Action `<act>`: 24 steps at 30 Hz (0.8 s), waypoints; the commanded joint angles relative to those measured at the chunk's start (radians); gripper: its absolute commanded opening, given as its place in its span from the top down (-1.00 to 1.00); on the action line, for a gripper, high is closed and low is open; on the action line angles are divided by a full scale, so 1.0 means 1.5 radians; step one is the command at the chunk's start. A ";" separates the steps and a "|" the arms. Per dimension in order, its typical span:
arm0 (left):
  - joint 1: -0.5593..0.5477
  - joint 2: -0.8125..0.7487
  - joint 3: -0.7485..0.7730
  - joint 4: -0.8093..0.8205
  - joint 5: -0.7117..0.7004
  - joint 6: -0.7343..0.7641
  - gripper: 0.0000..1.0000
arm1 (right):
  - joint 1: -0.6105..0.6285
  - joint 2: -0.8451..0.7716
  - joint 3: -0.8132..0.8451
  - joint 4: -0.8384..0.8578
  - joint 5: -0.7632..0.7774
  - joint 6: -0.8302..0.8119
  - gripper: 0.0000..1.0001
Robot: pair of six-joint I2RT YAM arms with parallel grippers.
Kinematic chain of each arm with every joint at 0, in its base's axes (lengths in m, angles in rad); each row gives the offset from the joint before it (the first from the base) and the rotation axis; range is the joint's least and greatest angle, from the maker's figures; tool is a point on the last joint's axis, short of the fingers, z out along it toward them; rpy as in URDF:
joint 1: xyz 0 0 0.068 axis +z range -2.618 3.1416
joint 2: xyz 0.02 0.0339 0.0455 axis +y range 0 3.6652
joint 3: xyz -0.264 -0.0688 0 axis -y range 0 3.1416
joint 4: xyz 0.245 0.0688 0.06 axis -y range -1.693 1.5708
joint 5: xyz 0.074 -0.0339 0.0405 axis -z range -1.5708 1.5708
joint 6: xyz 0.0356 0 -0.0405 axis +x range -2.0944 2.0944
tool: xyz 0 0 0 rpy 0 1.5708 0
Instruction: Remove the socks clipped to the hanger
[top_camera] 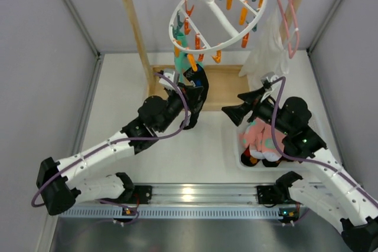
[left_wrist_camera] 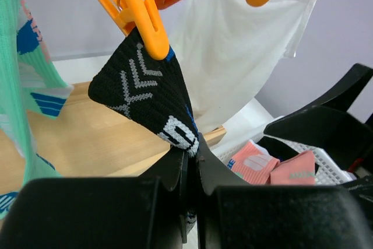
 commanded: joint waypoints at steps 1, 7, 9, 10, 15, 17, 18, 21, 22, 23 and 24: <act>-0.063 -0.003 0.024 0.008 -0.139 0.081 1.00 | -0.004 -0.036 0.046 -0.145 0.116 -0.041 -0.99; -0.172 0.037 0.070 0.004 -0.288 0.179 1.00 | -0.004 -0.048 0.077 -0.187 0.189 -0.034 -0.99; -0.193 0.053 0.091 0.005 -0.316 0.205 1.00 | -0.005 -0.052 0.084 -0.186 0.206 -0.031 -0.99; -0.208 0.067 0.098 0.005 -0.323 0.213 1.00 | -0.005 -0.057 0.089 -0.184 0.214 -0.026 -0.99; -0.250 0.135 0.147 0.006 -0.371 0.281 1.00 | -0.004 -0.056 0.136 -0.204 0.236 -0.017 -0.99; -0.261 0.151 0.173 0.006 -0.387 0.292 1.00 | -0.004 -0.041 0.165 -0.246 0.249 -0.016 -0.99; -0.263 0.158 0.181 0.006 -0.393 0.305 1.00 | -0.005 -0.038 0.190 -0.256 0.287 -0.017 -0.99; -0.273 0.192 0.214 0.007 -0.418 0.346 1.00 | -0.005 -0.031 0.237 -0.295 0.333 -0.023 -0.99; -0.277 0.212 0.222 0.007 -0.424 0.356 1.00 | -0.004 -0.030 0.252 -0.305 0.348 -0.023 -0.99; -0.278 0.223 0.238 0.007 -0.440 0.374 1.00 | -0.005 -0.028 0.268 -0.316 0.363 -0.025 -0.99; -0.278 0.242 0.245 0.008 -0.446 0.384 1.00 | -0.005 -0.023 0.305 -0.330 0.364 -0.036 -0.99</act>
